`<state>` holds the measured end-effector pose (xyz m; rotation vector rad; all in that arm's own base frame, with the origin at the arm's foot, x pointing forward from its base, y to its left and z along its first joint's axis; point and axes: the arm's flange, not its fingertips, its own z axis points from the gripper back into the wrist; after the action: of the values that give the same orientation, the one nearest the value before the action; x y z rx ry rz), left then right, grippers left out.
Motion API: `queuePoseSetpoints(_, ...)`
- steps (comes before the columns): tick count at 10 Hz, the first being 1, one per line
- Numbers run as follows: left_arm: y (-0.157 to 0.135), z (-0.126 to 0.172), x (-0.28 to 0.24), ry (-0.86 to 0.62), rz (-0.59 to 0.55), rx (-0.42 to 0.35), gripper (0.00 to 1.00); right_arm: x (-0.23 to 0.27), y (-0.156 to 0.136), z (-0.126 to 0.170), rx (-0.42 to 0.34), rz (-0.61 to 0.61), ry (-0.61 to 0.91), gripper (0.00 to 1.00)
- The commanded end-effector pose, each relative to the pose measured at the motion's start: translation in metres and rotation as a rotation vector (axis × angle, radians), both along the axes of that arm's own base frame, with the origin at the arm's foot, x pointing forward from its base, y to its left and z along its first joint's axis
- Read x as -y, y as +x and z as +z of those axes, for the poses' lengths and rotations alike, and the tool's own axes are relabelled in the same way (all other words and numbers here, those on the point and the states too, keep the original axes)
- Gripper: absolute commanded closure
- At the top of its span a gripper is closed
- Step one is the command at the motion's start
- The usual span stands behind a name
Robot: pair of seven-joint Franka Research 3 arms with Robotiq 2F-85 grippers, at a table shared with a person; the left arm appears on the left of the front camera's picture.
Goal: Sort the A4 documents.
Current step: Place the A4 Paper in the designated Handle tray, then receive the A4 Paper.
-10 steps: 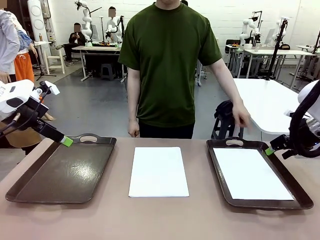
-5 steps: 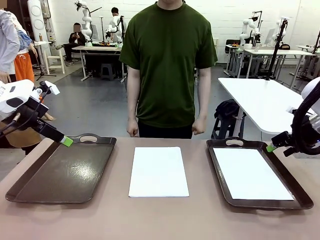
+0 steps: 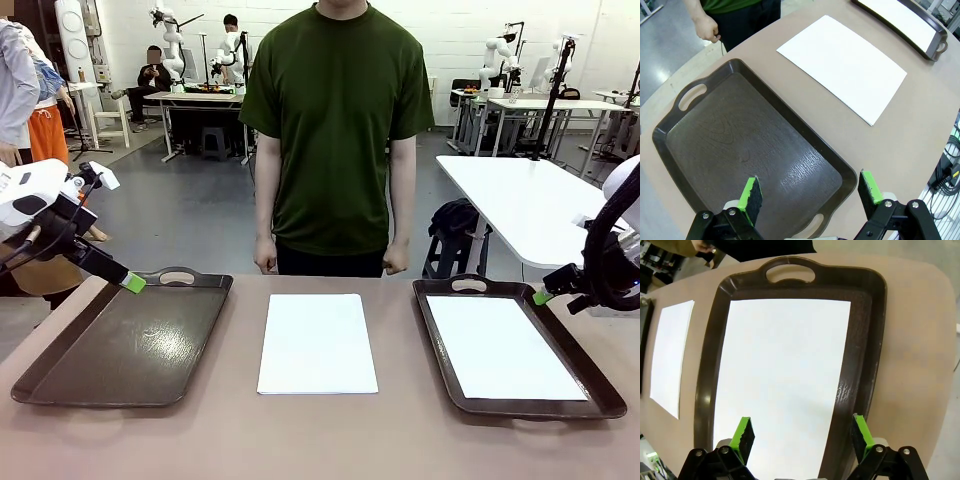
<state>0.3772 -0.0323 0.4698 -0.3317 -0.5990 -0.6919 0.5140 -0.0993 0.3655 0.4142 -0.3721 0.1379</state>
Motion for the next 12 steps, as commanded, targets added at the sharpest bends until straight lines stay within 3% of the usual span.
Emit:
queuePoseSetpoints(1, 0.001, -0.003, -0.003, -0.009, -0.011, 0.015, 0.00, 0.002, 0.001, -0.002, 0.003, -0.005, -0.009, 0.00)
queuePoseSetpoints(9, 0.001, -0.003, -0.003, -0.009, -0.011, 0.015, 0.00, 0.000, 0.000, 0.000, 0.000, 0.000, 0.000, 0.00)
queuePoseSetpoints(10, 0.001, -0.003, -0.003, -0.009, -0.011, 0.015, 0.00, 0.000, -0.014, 0.037, 0.131, 0.091, 0.040, 0.00)
queuePoseSetpoints(12, 0.001, -0.003, -0.003, -0.009, -0.011, 0.015, 0.00, -0.008, -0.040, 0.094, 0.304, 0.280, 0.186, 0.00)
